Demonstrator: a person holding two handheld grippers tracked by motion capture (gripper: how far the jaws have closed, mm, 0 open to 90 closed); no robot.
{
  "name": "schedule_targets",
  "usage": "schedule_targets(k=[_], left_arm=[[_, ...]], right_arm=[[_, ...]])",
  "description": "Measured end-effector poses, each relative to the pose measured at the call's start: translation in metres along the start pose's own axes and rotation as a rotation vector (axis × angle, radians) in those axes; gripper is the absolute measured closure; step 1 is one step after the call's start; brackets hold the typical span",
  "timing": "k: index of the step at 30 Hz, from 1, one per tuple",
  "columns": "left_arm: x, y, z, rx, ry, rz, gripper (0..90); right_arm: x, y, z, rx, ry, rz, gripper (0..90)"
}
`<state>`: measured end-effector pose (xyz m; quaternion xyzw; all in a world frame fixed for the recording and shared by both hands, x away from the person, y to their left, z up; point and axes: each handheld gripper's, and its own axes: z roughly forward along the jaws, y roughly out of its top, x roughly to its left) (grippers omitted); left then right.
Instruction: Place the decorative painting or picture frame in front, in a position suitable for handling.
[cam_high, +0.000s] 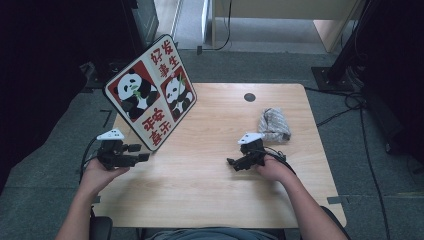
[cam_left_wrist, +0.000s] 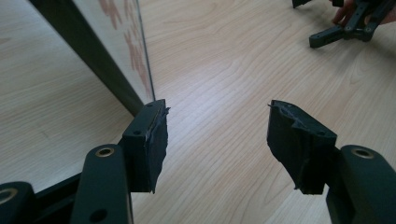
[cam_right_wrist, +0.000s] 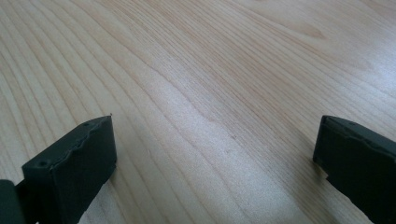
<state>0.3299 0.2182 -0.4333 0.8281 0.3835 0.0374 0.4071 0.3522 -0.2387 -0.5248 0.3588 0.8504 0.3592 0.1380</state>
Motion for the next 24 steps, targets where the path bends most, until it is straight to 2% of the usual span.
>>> schedule_targets(k=[2, 6, 11, 18, 24], left_arm=[[0.001, 0.000, -0.002, 0.002, 0.005, 0.002, 39.7], [0.007, 0.001, -0.008, -0.002, 0.044, -0.006, 41.3], [0.010, 0.006, -0.016, -0.020, 0.051, -0.012, 42.0], [0.023, 0.011, -0.036, -0.045, 0.078, -0.048, 42.7], [0.024, 0.021, -0.046, -0.052, 0.088, -0.046, 42.3]], right_arm=[[0.000, 0.000, 0.000, 0.000, 0.000, 0.000, 0.0], [0.000, 0.000, 0.000, -0.001, 0.002, 0.000, 0.0], [0.000, 0.000, 0.000, -0.001, 0.002, -0.001, 0.0], [0.000, 0.000, 0.000, -0.001, 0.002, -0.001, 0.0], [0.000, 0.000, 0.000, -0.001, 0.002, 0.000, 0.0]])
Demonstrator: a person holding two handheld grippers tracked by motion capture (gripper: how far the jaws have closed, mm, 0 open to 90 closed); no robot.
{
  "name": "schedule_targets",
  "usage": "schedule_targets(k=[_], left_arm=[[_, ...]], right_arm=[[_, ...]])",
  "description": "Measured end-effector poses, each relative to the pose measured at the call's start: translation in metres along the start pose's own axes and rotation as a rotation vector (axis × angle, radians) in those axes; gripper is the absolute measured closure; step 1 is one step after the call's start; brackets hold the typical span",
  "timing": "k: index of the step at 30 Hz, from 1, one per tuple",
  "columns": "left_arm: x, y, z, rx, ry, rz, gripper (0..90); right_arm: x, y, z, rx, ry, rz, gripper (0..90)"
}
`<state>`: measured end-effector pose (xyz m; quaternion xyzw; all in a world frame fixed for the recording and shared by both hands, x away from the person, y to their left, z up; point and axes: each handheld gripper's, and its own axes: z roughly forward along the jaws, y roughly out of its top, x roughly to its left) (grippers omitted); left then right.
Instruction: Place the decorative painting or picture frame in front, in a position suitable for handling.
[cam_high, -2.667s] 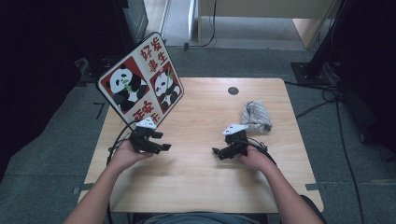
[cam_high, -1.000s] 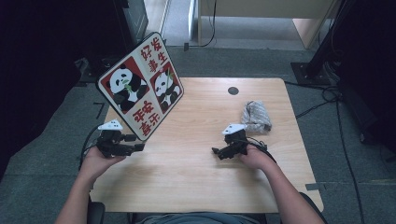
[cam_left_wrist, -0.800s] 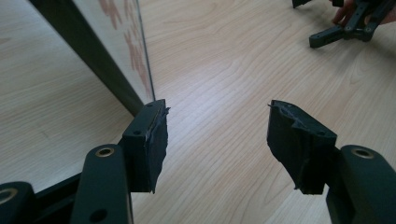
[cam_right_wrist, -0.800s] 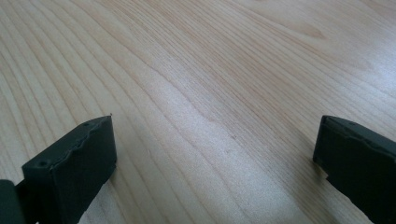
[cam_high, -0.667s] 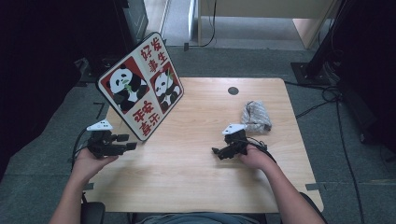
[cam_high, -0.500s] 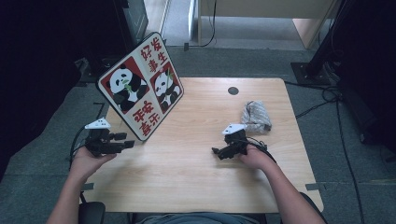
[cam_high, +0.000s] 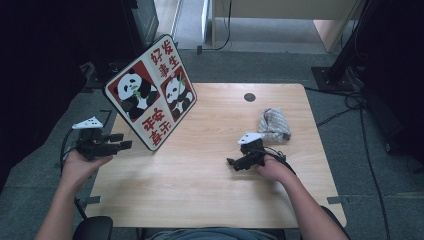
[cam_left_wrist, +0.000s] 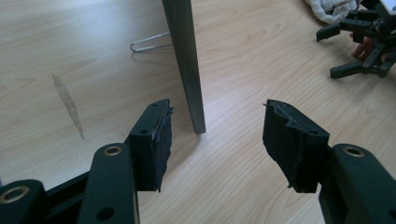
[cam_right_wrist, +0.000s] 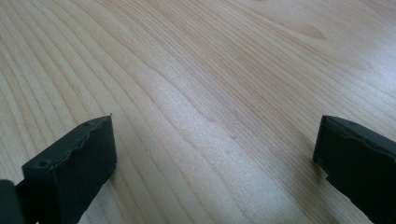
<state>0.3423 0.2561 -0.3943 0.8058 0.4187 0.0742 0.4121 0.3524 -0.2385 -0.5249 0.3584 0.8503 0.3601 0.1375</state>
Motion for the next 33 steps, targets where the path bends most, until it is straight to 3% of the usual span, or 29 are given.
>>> schedule_targets(k=[9, 24, 33], left_arm=[[0.007, 0.017, -0.011, -0.003, 0.015, -0.007, 42.4], [0.016, 0.064, -0.019, -0.035, -0.005, -0.026, 46.4], [0.016, 0.091, -0.021, -0.020, -0.001, -0.001, 50.2]], right_arm=[[0.000, 0.000, 0.000, 0.000, 0.001, -0.001, 0.0], [0.000, 0.000, 0.000, 0.000, 0.001, -0.001, 0.0], [0.000, 0.000, 0.000, 0.000, 0.001, -0.001, 0.0]])
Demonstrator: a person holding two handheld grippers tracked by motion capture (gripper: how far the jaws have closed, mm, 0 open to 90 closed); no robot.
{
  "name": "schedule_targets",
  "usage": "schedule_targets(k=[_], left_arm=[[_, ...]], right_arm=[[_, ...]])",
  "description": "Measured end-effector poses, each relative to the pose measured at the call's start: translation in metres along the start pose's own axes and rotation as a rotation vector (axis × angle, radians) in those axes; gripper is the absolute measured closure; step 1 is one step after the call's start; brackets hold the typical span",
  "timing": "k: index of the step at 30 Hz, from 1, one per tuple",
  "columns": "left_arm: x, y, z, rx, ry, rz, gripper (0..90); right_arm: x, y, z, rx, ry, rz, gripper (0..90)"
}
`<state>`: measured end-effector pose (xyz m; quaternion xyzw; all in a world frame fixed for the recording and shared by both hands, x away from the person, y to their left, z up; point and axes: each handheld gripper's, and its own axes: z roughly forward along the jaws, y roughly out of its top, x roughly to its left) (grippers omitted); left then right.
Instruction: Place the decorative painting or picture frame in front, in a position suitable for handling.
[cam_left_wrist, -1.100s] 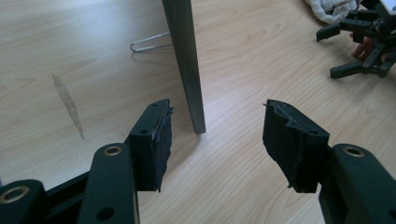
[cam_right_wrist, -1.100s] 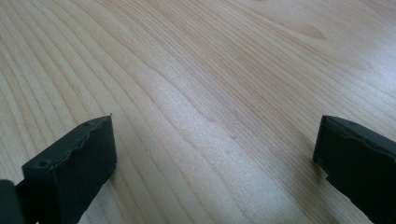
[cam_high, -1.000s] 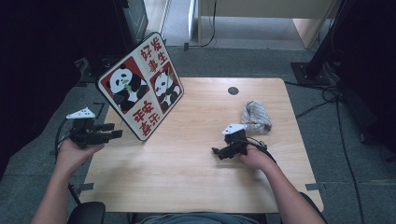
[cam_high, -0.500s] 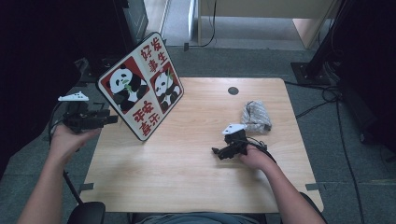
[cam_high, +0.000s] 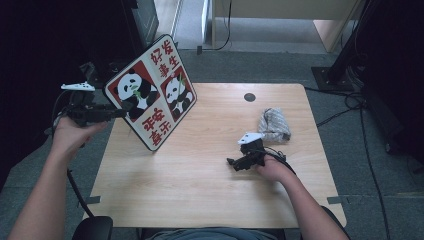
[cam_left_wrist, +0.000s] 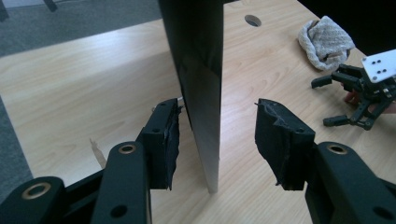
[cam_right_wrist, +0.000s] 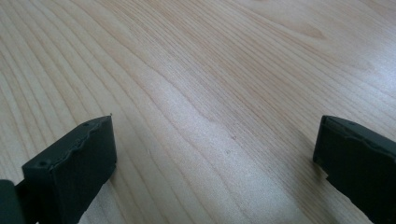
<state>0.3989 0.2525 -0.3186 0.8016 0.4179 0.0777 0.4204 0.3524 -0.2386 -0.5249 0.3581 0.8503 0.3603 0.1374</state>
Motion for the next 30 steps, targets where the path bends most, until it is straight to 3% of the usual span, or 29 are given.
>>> schedule_targets(k=[16, 30], left_arm=[[0.007, 0.044, -0.002, -0.015, 0.003, 0.028, 55.9], [0.014, 0.081, 0.007, 0.026, 0.021, 0.047, 58.2]], right_arm=[[-0.001, 0.000, 0.000, 0.000, 0.005, -0.007, 0.0], [-0.001, 0.000, 0.000, -0.001, 0.005, -0.007, 0.0]])
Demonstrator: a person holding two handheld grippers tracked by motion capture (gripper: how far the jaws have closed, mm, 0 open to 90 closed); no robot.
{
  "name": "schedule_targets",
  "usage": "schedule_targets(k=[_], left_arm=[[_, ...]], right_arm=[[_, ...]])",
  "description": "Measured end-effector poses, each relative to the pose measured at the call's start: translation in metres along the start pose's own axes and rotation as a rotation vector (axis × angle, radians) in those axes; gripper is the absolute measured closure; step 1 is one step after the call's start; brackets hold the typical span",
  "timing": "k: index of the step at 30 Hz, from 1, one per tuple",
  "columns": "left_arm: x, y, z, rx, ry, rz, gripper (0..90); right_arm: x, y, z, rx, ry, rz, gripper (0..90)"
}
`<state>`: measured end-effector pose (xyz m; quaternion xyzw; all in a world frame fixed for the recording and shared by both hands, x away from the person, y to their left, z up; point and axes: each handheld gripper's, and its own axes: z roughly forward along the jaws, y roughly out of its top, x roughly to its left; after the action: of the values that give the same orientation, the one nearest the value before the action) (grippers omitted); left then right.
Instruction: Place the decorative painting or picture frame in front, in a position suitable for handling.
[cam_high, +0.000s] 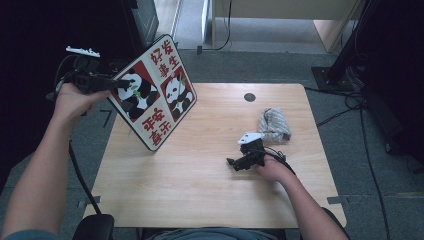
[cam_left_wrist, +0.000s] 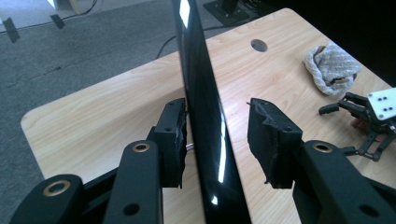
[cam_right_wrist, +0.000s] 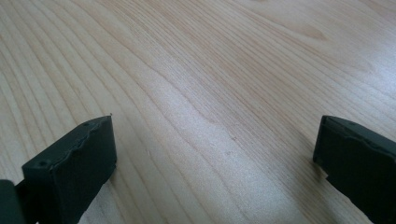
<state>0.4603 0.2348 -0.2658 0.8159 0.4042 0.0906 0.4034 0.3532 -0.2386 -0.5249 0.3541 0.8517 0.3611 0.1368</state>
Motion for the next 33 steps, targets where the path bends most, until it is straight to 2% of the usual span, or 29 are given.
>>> schedule_targets(k=[4, 5, 12, 13, 15, 17, 18, 24, 27, 33], left_arm=[[0.001, 0.011, 0.003, 0.011, 0.003, 0.000, 58.8], [0.001, 0.017, 0.005, 0.028, 0.006, 0.003, 59.2], [0.004, 0.028, 0.011, 0.053, 0.001, 0.000, 62.1], [0.006, 0.031, 0.011, 0.051, -0.002, -0.012, 64.3], [0.007, 0.032, 0.012, 0.054, 0.001, -0.012, 65.1], [0.008, 0.036, 0.014, 0.083, 0.014, -0.006, 65.8], [0.008, 0.036, 0.014, 0.083, 0.014, -0.006, 65.8], [0.009, 0.043, 0.019, 0.093, 0.006, -0.015, 67.4], [0.011, 0.043, 0.027, 0.130, 0.009, -0.018, 68.6], [0.011, 0.045, 0.031, 0.154, -0.006, -0.018, 74.0]], right_arm=[[0.000, 0.000, 0.000, 0.000, 0.000, -0.001, 0.0], [0.000, 0.000, 0.000, 0.000, 0.000, 0.000, 0.0], [0.000, 0.000, 0.000, 0.000, 0.000, 0.000, 0.0], [0.000, 0.000, 0.000, -0.001, 0.000, 0.000, 0.0], [0.000, 0.000, 0.000, 0.000, 0.000, 0.000, 0.0], [0.000, 0.000, 0.000, 0.000, 0.001, 0.000, 0.0], [0.000, 0.000, 0.000, 0.000, 0.001, 0.000, 0.0], [0.000, 0.000, 0.000, -0.001, 0.001, 0.001, 0.0], [0.000, 0.000, 0.000, -0.001, 0.001, 0.001, 0.0], [-0.001, 0.000, 0.000, -0.001, 0.006, -0.007, 0.0]])
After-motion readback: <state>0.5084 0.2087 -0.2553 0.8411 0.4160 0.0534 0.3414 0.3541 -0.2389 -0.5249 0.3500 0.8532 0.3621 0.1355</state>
